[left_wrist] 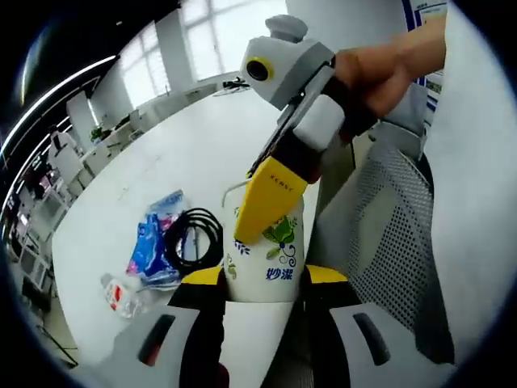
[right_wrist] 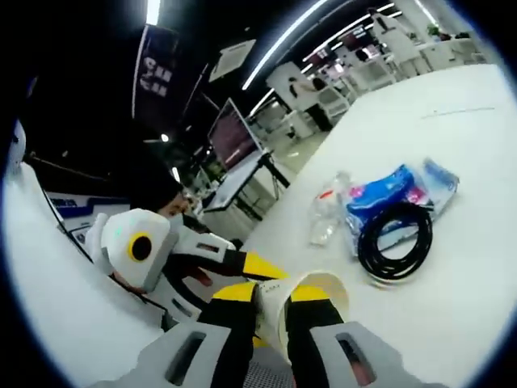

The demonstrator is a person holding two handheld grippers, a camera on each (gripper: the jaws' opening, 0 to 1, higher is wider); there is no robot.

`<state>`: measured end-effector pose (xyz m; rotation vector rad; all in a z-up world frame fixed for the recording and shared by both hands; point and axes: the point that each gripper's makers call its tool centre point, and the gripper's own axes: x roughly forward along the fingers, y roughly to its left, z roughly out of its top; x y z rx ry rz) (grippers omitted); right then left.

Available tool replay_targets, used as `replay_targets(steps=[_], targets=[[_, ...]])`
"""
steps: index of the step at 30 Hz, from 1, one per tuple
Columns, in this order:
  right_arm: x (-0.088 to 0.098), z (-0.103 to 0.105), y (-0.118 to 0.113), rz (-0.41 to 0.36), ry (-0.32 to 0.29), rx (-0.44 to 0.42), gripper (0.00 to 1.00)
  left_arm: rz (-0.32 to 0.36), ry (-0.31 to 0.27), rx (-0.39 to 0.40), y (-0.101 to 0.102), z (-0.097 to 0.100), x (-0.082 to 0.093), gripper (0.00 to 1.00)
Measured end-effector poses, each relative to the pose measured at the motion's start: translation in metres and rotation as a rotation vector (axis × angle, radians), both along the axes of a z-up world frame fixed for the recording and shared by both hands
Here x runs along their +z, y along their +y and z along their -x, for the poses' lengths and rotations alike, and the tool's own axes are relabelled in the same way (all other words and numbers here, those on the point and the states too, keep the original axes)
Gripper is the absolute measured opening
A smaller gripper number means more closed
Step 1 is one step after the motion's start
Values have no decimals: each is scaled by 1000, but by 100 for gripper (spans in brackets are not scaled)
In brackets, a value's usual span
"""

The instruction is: Arrange the tabletop items into an orderly group along one side of the table until the central work area is clear of visible clutter.

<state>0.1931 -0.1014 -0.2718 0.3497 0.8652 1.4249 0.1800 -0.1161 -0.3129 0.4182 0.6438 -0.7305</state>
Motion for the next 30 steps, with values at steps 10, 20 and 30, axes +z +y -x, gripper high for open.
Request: replay_targets(steps=[10, 20, 30], targets=[[3, 14, 11, 4, -57, 51, 0, -5, 6, 50, 10, -3, -4, 37], [5, 1, 13, -12, -88, 10, 0, 64, 31, 198, 34, -6, -5, 43], [-4, -21, -2, 17, -85, -21, 0, 123, 25, 355, 62, 1, 2, 42]])
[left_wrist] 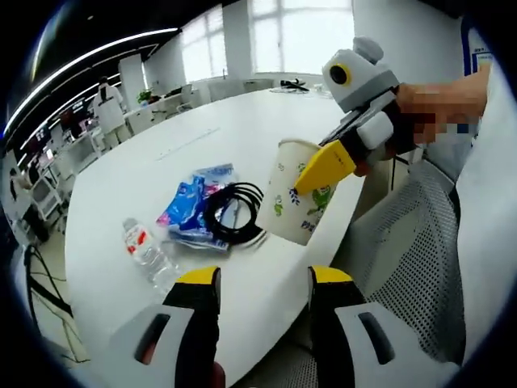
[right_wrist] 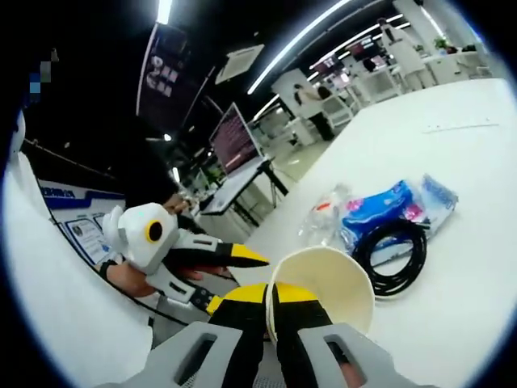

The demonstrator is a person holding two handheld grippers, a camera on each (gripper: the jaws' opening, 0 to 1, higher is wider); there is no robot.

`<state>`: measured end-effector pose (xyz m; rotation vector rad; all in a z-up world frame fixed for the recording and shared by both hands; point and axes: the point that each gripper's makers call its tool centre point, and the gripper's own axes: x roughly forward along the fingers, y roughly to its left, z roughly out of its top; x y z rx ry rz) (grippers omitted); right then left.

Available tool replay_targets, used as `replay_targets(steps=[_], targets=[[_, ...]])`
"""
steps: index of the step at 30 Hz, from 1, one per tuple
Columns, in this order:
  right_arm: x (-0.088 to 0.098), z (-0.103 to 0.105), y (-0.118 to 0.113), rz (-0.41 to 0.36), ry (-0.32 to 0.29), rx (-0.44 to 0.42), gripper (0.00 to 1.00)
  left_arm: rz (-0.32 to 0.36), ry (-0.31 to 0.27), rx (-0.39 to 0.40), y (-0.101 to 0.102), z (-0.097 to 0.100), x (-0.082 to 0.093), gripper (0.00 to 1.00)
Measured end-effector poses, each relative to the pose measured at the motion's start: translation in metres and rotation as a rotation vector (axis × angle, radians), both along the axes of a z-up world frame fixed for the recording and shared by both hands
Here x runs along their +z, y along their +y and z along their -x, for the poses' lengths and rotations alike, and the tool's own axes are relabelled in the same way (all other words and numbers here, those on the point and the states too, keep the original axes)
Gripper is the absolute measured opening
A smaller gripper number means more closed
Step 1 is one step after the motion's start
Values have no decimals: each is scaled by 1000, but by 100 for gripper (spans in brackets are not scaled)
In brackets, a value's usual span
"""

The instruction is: Arrange the tabletop items into an orderly group along one side of the table until the central work area is clear of visible clutter.

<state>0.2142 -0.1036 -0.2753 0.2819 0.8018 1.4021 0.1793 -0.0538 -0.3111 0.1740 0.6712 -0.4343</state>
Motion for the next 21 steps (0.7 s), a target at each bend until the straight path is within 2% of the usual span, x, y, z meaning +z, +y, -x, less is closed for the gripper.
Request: replay_targets(steps=[4, 7, 8, 11, 12, 16, 19, 21], targets=[[0, -13, 0, 5, 11, -13, 0, 46, -6, 92, 16, 3, 3, 43], [-3, -21, 1, 29, 6, -14, 0, 78, -15, 190, 39, 5, 4, 43], [-3, -22, 2, 31, 6, -14, 0, 85, -18, 201, 41, 5, 5, 43], [-2, -31, 7, 48, 4, -27, 0, 132, -46, 286, 55, 4, 15, 43], [-4, -39, 9, 60, 8, -40, 0, 144, -54, 310, 66, 3, 16, 44], [-8, -61, 19, 75, 7, -59, 0, 167, -77, 348, 74, 2, 22, 44], [-12, -67, 29, 85, 20, -46, 0, 174, -91, 373, 80, 4, 27, 44], [-16, -74, 35, 106, 9, -35, 0, 188, -103, 399, 86, 6, 29, 45]])
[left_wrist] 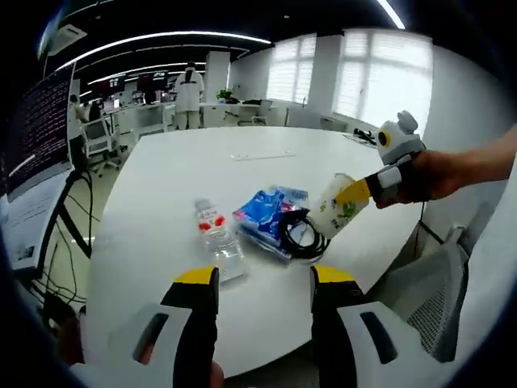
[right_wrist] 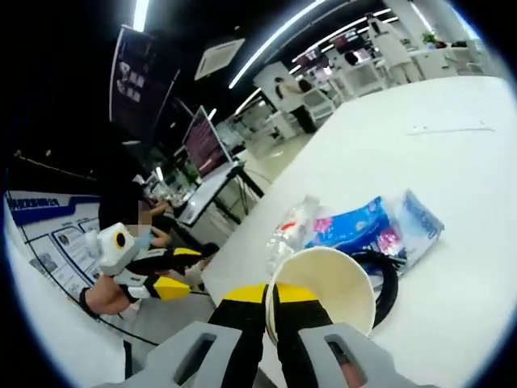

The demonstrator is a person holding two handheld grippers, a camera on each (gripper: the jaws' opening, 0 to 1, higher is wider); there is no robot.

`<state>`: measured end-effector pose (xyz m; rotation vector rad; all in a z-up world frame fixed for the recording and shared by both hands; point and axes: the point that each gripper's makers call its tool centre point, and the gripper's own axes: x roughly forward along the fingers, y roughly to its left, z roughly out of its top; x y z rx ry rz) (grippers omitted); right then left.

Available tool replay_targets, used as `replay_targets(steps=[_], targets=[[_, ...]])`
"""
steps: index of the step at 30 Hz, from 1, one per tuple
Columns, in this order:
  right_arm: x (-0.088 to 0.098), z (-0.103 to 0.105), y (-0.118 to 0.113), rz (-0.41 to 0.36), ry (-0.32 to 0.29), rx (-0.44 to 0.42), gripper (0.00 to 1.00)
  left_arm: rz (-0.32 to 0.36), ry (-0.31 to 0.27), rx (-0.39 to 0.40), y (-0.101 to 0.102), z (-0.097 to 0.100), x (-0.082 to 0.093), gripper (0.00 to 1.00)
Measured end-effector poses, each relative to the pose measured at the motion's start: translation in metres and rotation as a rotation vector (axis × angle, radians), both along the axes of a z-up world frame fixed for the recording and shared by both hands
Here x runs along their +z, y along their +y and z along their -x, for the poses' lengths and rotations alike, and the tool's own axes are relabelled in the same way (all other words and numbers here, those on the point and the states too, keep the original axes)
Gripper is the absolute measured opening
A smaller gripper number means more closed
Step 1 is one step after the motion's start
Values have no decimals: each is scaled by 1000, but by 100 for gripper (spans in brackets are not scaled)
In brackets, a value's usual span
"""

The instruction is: Arrange the tabletop items into an orderly group along one side of the table until the central work area is clear of visible clutter.

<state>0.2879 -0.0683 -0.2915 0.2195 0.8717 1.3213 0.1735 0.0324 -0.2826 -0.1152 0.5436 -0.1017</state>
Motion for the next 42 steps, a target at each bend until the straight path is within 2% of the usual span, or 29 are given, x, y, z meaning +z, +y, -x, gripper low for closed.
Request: replay_targets(steps=[3, 6, 10, 14, 16, 20, 21, 23, 24, 28, 32, 35, 39, 42], targets=[[1, -9, 10, 3, 3, -19, 0, 6, -6, 29, 9, 3, 0, 45], [6, -28, 23, -10, 11, -71, 0, 35, -32, 77, 16, 3, 6, 45], [10, -43, 45, -29, 40, -76, 0, 33, -46, 106, 26, 5, 12, 46], [8, -58, 62, 15, -3, -69, 0, 37, -53, 136, 34, 8, 12, 47], [5, -70, 68, 24, -10, -80, 0, 44, -58, 155, 37, 9, 13, 47], [11, -78, 83, 44, -19, -100, 0, 57, -75, 182, 39, 9, 18, 47], [11, -86, 89, 52, -24, -97, 0, 59, -79, 189, 41, 9, 18, 47], [10, -95, 98, 66, -43, -83, 0, 64, -82, 194, 40, 9, 20, 48], [6, -106, 104, 87, -58, -76, 0, 65, -83, 198, 41, 9, 20, 48], [-3, -117, 116, 146, -99, -52, 0, 71, -89, 206, 41, 11, 22, 48], [-11, -119, 125, 200, -144, -4, 0, 70, -87, 207, 39, 11, 22, 48], [-21, -116, 135, 257, -176, 38, 0, 75, -89, 209, 38, 10, 23, 48], [-28, -109, 142, 291, -215, 96, 0, 71, -90, 212, 39, 10, 23, 48], [-44, -114, 145, 358, -282, 165, 0, 71, -89, 220, 40, 11, 23, 47]])
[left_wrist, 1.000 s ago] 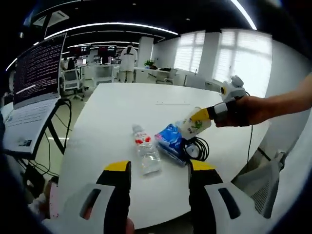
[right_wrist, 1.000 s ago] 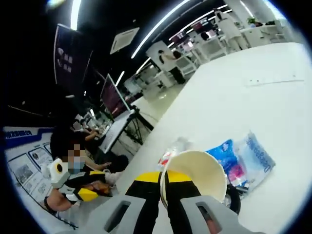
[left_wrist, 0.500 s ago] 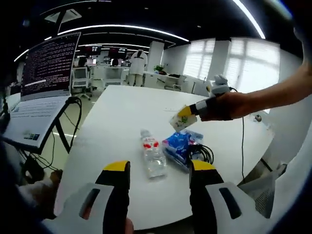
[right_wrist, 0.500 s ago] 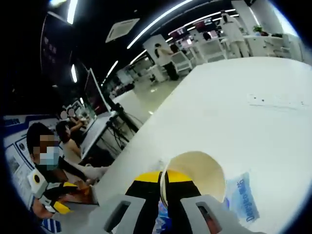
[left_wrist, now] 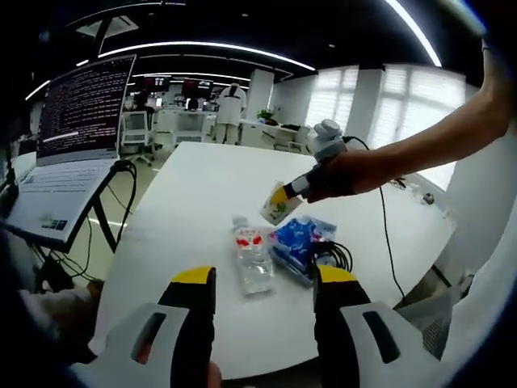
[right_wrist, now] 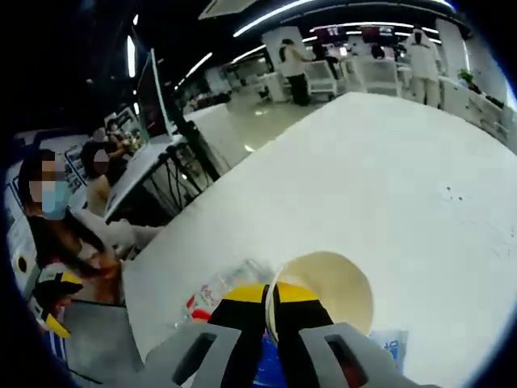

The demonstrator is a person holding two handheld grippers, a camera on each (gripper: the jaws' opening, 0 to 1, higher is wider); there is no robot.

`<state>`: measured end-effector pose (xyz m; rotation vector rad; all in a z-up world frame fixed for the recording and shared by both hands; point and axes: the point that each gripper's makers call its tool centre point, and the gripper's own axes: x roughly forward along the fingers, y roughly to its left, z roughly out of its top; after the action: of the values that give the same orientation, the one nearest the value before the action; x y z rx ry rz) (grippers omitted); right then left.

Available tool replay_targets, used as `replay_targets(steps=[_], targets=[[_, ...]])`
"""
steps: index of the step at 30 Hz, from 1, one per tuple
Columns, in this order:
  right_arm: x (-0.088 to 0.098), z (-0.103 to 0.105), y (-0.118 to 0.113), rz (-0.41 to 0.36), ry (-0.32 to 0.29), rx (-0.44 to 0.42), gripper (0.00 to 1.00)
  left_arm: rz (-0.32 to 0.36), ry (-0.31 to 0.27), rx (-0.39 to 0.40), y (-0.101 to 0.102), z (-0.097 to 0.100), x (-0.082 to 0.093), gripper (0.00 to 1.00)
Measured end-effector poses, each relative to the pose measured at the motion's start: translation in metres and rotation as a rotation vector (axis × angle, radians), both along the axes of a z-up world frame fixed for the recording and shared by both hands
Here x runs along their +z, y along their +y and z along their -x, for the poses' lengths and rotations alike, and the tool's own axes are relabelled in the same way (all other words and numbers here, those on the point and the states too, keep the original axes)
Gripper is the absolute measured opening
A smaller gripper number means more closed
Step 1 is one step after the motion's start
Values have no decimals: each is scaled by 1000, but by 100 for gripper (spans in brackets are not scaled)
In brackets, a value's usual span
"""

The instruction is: Arrange the tabletop items into an orderly group along one side of the table until the central work area is clear of visible clutter.

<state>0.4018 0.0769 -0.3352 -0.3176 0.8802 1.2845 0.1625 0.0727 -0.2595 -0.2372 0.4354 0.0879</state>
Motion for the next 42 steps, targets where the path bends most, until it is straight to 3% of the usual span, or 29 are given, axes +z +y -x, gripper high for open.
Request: replay_targets(steps=[7, 10, 13, 19, 23, 30, 42], targets=[[-20, 5, 5, 87, -71, 94, 0, 5, 4, 6, -1, 0, -4, 47], [-34, 0, 4, 164, -141, 160, 0, 2, 5, 3, -3, -1, -4, 47], [-35, 2, 5, 190, -173, 183, 0, 4, 6, -3, -7, -4, -3, 47], [-35, 2, 10, 185, -185, 189, 3, 2, 10, -12, -13, -6, -2, 47], [-35, 2, 11, 199, -199, 200, 13, -1, 10, -19, -13, -7, -1, 47], [-31, 2, 9, 182, -227, 218, 23, 0, 3, -31, -16, -10, 1, 47], [3, 12, -1, 100, -226, 204, 32, 23, -13, -37, -16, -18, 3, 47]])
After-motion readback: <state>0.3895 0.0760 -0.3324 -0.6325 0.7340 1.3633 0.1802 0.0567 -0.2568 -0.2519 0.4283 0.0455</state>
